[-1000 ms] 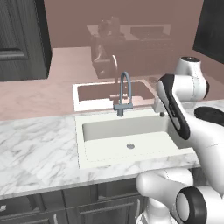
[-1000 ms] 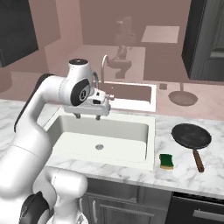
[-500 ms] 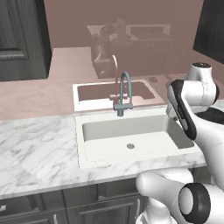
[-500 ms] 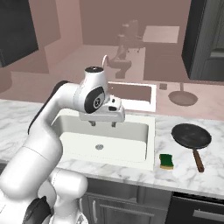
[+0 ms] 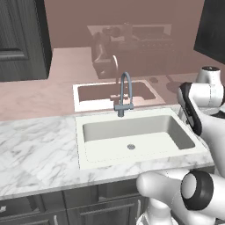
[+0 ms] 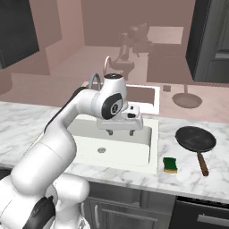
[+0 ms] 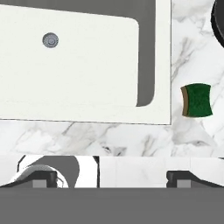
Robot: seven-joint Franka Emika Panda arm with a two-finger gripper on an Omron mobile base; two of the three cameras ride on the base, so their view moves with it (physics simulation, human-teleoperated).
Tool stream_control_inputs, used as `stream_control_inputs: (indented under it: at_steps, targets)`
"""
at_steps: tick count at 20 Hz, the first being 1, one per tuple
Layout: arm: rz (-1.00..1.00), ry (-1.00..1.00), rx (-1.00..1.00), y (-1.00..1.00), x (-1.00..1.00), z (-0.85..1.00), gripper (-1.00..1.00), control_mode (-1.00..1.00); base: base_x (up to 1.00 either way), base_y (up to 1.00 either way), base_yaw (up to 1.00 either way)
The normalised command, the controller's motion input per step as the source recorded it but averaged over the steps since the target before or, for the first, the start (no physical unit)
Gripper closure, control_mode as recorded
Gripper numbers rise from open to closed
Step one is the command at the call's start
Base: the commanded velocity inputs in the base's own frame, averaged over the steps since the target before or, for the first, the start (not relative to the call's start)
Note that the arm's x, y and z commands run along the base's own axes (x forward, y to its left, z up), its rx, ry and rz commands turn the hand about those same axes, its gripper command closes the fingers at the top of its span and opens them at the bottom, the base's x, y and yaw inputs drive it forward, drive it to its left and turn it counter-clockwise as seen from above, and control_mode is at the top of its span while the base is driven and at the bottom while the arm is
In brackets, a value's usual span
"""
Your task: Pick the pan and sponge and place them into the sink. Then turn on the water.
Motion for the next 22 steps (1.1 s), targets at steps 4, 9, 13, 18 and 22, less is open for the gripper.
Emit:
stream_control_inputs:
  at_steps: [4, 9, 13, 18, 22]
  targets:
    - [-0.01, 0.08, 0.02, -0.33, -0.06, 0.00, -1.00, -1.00, 0.00, 0.00, 0.00]
    - [0.00, 0.04, 0.04, -0.27, -0.04, -0.04, -1.00, -1.00, 0.00, 0.00, 0.00]
    - [0.00, 0.02, 0.03, -0.26, 0.00, -0.07, -1.00, -1.00, 0.00, 0.00, 0.00]
    - [0.00, -0.01, 0.01, -0.24, -0.02, -0.08, -1.00, -1.00, 0.00, 0.00, 0.00]
    - [0.00, -0.03, 0.00, -0.16, -0.01, -0.16, -1.00, -1.00, 0.00, 0.00, 0.00]
